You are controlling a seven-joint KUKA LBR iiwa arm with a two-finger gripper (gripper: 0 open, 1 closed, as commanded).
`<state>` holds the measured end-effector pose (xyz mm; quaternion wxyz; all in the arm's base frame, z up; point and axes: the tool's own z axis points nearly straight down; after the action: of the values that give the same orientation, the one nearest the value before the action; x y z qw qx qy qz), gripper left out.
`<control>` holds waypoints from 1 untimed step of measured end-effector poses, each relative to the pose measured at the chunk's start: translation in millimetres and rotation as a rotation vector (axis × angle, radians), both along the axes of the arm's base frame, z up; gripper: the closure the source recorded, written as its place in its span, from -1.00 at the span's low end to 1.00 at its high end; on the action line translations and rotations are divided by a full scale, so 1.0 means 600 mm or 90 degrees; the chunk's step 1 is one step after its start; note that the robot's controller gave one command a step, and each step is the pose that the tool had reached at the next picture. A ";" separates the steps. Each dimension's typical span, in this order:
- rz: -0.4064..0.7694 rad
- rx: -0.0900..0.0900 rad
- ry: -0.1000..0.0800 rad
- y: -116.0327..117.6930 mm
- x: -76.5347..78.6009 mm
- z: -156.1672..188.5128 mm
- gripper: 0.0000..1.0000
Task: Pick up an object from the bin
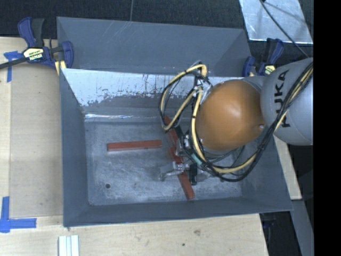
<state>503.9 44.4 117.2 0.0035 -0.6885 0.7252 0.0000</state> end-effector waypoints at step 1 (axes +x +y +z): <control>0.293 -0.003 0.002 -0.013 0.034 -0.080 -1.00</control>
Offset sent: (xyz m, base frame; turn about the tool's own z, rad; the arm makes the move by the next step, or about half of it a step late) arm 0.0204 -0.0071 -0.0472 -0.4631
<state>524.4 36.5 69.4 0.0003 -0.8360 0.5488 0.0003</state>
